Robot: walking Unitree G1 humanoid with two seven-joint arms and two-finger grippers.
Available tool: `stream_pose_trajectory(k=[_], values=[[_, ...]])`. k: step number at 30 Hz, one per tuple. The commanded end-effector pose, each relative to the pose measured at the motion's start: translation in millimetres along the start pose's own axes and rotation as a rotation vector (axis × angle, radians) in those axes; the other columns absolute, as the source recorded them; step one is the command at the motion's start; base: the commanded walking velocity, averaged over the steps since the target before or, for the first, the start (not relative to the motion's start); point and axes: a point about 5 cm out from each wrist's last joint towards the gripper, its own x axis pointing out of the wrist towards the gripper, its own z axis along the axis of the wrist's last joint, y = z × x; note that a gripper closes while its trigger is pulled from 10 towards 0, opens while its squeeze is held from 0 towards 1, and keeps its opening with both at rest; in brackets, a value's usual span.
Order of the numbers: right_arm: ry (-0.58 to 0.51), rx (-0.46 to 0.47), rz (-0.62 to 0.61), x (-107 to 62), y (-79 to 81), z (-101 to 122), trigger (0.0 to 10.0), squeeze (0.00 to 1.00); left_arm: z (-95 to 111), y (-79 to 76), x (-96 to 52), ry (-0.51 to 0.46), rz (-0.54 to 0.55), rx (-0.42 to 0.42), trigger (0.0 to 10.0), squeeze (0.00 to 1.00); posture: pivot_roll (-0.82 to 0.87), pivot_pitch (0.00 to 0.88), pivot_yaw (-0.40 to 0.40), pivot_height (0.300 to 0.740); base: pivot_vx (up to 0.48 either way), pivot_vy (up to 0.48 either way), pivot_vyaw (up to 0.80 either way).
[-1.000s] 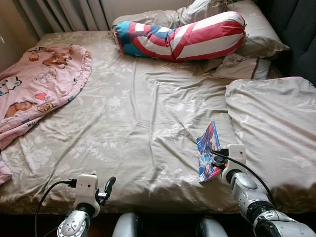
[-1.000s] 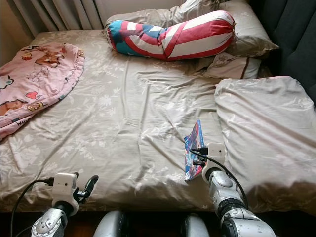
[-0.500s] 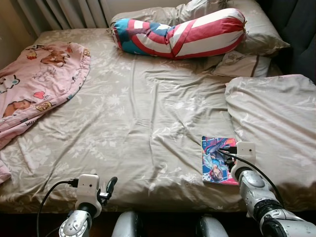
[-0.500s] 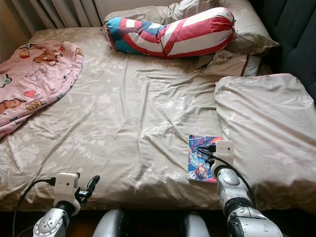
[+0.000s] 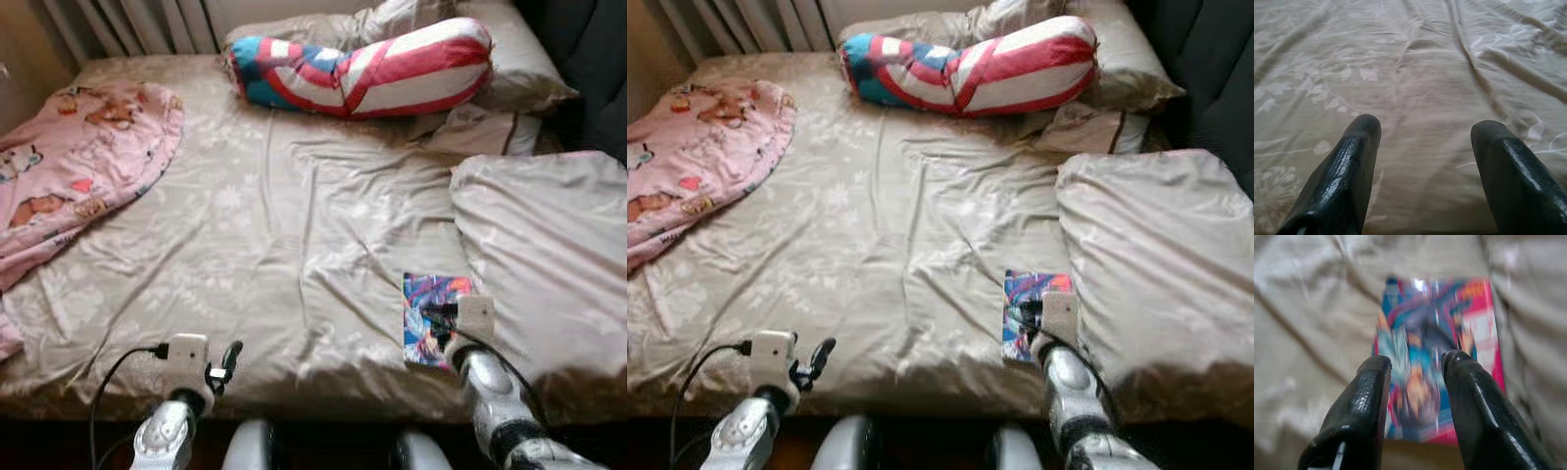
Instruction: Clean up the room
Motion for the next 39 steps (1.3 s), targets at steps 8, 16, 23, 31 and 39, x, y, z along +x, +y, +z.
stream_pose_trajectory(k=[8,16,23,31,39], values=[[0.150,0.066,0.003,-22.9,-2.2,-52,10.0,0.00,-29,3.0,4.4,0.166,0.021,-0.024,10.0,0.00,-0.06,0.022,0.021,0.726,0.000,0.000,0.00],[0.350,0.066,0.000,-46.8,-1.6,-96,10.0,0.00,-79,3.6,-19.9,0.466,0.063,-0.003,10.0,0.00,-0.06,0.000,0.006,0.726,0.000,0.000,0.00],[0.419,0.037,-0.098,-58.3,-8.4,-112,10.0,0.00,-102,5.1,-39.8,0.607,0.098,0.010,10.0,0.00,-0.09,0.000,0.022,0.726,0.000,0.000,0.00],[0.468,0.035,-0.042,-66.1,-0.7,-124,10.0,0.00,-97,2.8,-33.1,0.589,0.089,0.017,10.0,0.00,-0.10,0.000,0.028,0.726,0.000,0.000,0.00],[0.468,0.025,-0.063,-68.4,-13.2,-124,10.0,0.00,-94,2.4,-28.9,0.593,0.080,0.056,10.0,0.00,-0.10,0.000,0.032,0.726,0.000,0.000,0.00]])
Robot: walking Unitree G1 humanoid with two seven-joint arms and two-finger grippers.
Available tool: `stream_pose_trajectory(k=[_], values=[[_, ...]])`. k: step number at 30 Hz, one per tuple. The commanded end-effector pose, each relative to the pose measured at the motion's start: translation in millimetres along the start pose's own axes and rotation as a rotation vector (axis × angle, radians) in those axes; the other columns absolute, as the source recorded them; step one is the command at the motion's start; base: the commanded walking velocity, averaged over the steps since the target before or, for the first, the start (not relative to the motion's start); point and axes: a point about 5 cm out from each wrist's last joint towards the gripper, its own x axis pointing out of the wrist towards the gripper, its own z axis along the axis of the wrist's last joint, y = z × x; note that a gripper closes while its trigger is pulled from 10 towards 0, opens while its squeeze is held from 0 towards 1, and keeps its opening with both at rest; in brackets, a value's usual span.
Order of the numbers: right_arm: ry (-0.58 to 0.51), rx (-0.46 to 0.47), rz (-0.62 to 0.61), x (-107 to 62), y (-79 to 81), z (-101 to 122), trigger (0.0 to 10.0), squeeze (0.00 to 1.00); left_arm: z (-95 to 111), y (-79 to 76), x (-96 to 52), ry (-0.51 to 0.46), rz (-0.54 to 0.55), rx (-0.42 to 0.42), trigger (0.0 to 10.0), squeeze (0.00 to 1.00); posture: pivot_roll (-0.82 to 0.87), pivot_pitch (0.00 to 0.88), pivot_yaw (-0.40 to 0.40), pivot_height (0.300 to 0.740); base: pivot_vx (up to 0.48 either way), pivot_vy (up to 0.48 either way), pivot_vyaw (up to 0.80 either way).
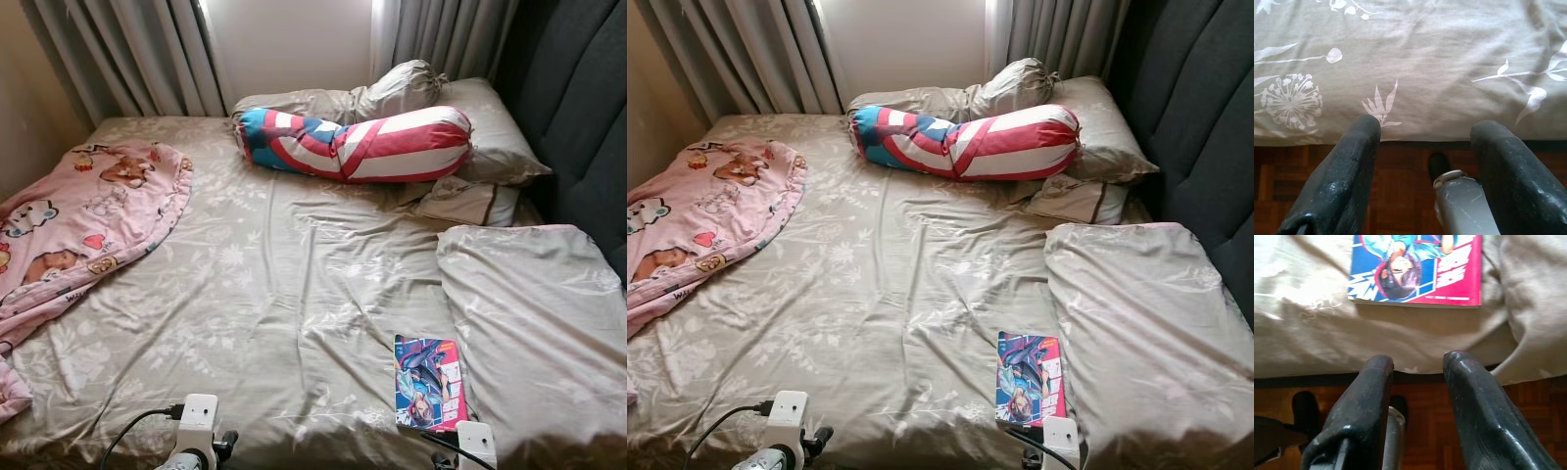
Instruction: Clean up the room
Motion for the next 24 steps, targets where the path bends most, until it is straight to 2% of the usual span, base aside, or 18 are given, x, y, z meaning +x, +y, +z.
stream_pose_trajectory(k=[1,8,16,24], values=[[0.019,-0.005,-0.001,-2.1,-4.9,-6,10.0,0.00,-4,4.6,-0.8,0.031,0.018,0.030,10.0,0.00,-0.09,0.000,0.031,0.726,0.000,0.000,0.00],[0.050,-0.016,-0.002,-3.2,-0.7,-14,10.0,0.00,-16,12.1,-4.5,0.070,0.045,0.015,10.0,0.00,-0.08,0.008,0.024,0.726,0.000,0.000,0.63],[0.062,-0.001,0.002,-4.0,-1.7,-17,10.0,0.00,-16,9.3,-4.0,0.072,0.043,0.015,10.0,0.00,-0.08,0.017,0.018,0.726,0.000,0.000,0.00],[0.068,0.004,-0.010,-6.2,-14.2,-19,10.0,0.00,-12,5.8,-2.3,0.065,0.044,0.024,10.0,0.00,-0.07,0.025,0.019,0.726,0.000,0.074,0.00]])
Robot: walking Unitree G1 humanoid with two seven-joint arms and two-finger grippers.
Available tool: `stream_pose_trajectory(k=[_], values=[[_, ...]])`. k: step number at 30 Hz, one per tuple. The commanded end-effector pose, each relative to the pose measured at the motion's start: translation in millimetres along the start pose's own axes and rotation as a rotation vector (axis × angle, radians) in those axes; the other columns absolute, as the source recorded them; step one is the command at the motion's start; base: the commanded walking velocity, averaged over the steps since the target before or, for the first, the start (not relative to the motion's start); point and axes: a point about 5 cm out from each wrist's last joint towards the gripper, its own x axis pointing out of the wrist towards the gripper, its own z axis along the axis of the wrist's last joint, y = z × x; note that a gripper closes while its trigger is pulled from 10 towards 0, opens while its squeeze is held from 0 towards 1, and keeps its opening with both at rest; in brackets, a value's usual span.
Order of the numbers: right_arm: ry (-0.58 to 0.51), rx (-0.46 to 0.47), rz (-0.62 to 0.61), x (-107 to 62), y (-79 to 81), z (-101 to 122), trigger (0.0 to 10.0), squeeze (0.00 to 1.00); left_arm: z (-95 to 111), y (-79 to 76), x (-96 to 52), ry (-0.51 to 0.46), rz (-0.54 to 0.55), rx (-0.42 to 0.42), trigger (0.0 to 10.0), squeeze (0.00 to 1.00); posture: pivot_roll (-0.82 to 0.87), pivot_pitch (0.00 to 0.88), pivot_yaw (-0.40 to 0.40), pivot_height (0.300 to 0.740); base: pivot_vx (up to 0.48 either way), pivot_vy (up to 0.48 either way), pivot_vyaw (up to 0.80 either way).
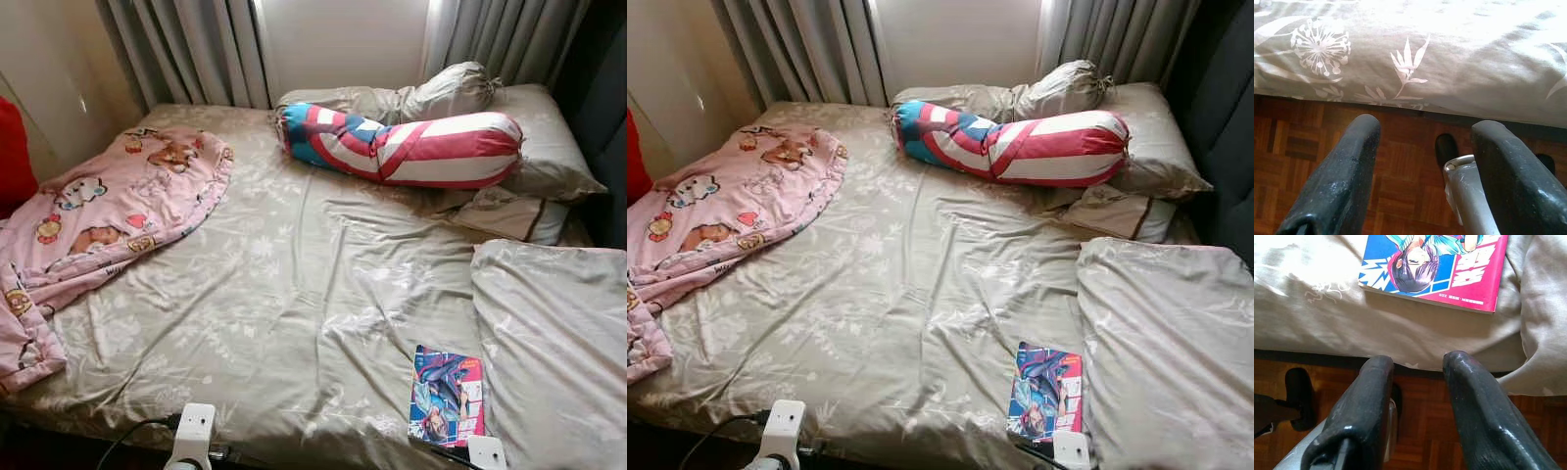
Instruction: Clean up the room
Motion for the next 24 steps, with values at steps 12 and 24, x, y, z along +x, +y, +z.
stream_pose_trajectory(k=[12,24], values=[[0.028,-0.038,0.007,1.8,7.9,0,10.0,0.00,-9,7.4,-2.5,0.028,0.017,0.002,10.0,0.00,-0.07,0.027,0.017,0.726,0.000,0.294,0.20],[0.067,-0.018,-0.018,-7.9,-17.3,-22,10.0,0.00,-6,5.8,-1.5,0.022,0.019,0.005,10.0,0.00,-0.07,0.018,0.016,0.726,0.000,0.295,0.13]])
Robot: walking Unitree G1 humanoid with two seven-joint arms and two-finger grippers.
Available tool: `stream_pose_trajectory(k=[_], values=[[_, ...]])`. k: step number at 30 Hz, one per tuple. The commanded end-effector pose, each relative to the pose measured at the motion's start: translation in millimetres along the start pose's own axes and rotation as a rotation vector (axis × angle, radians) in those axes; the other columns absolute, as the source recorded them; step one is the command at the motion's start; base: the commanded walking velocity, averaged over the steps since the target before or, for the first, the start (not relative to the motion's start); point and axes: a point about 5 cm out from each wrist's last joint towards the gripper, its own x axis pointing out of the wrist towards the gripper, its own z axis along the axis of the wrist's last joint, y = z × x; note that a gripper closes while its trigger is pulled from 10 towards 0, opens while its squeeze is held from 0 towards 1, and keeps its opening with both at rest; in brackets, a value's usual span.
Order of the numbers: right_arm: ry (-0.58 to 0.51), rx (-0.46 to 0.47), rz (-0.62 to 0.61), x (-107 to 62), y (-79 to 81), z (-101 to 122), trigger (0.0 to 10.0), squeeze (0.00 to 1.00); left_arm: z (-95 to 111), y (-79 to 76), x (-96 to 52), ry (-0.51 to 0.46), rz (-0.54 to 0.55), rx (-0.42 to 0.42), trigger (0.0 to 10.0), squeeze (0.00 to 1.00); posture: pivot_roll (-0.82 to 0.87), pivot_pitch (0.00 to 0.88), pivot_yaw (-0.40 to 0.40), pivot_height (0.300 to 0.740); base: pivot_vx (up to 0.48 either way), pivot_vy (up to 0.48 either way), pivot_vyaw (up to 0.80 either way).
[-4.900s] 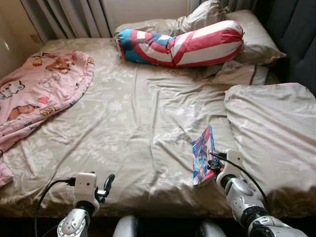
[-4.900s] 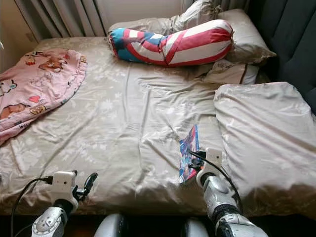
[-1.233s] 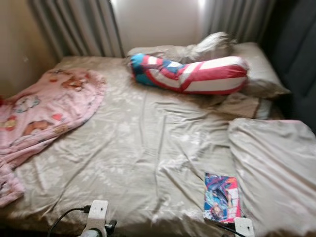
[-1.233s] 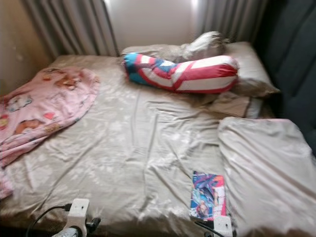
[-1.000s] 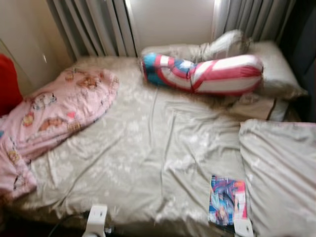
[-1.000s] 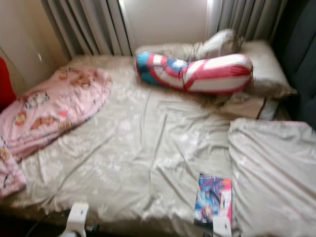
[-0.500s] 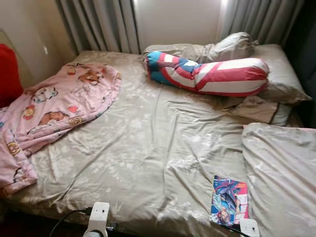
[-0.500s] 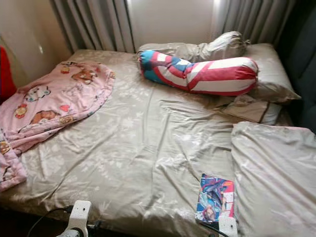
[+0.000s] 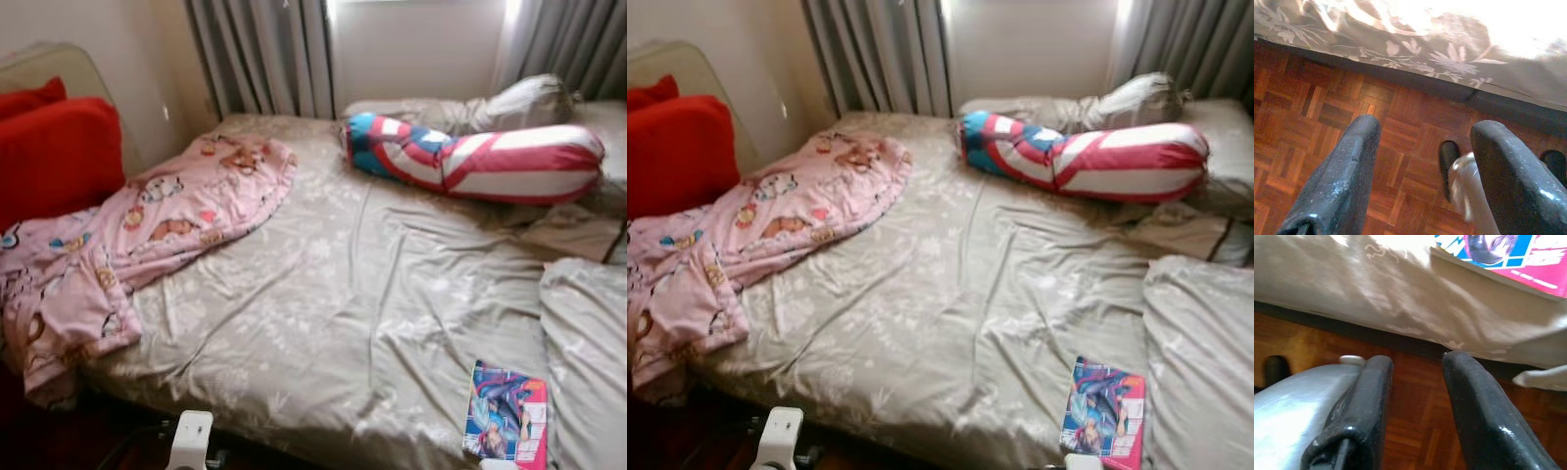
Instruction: Clean up the room
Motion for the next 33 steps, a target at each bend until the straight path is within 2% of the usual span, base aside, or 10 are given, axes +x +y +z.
stream_pose_trajectory(k=[1,5,11,17,23,27,33], values=[[-0.009,0.011,0.032,1.3,10.2,1,10.0,0.00,-2,4.2,-0.4,0.015,0.016,0.011,10.0,0.00,-0.07,0.018,0.016,0.726,0.000,0.296,0.00],[-0.007,0.013,0.030,1.5,10.3,1,10.0,0.00,0,-0.8,0.3,0.013,0.011,0.013,10.0,0.00,-0.07,0.012,0.016,0.726,0.000,0.294,0.00],[-0.007,0.011,0.042,3.1,20.5,3,10.0,0.00,-2,-4.9,0.3,0.017,0.005,0.011,10.0,0.00,-0.08,0.004,0.016,0.726,0.000,0.346,0.00],[0.000,0.004,0.049,2.9,24.4,0,10.0,0.00,-1,-2.4,0.4,0.021,0.008,0.010,10.0,0.00,-0.08,0.000,0.014,0.726,0.000,0.480,0.00],[0.005,-0.001,0.049,1.2,19.2,-4,10.0,0.00,2,1.1,1.0,0.018,0.010,0.010,10.0,0.00,-0.07,0.008,0.013,0.726,0.000,0.480,0.00],[0.008,0.001,0.037,-0.7,8.9,-7,10.0,0.00,2,2.8,0.9,0.012,0.014,0.010,10.0,0.00,-0.07,0.015,0.012,0.726,0.000,0.480,0.00],[0.006,0.000,0.038,-0.3,8.5,-5,10.0,0.00,-1,1.2,0.2,0.016,0.014,0.009,10.0,0.00,-0.07,0.022,0.012,0.726,0.000,0.480,0.00]])
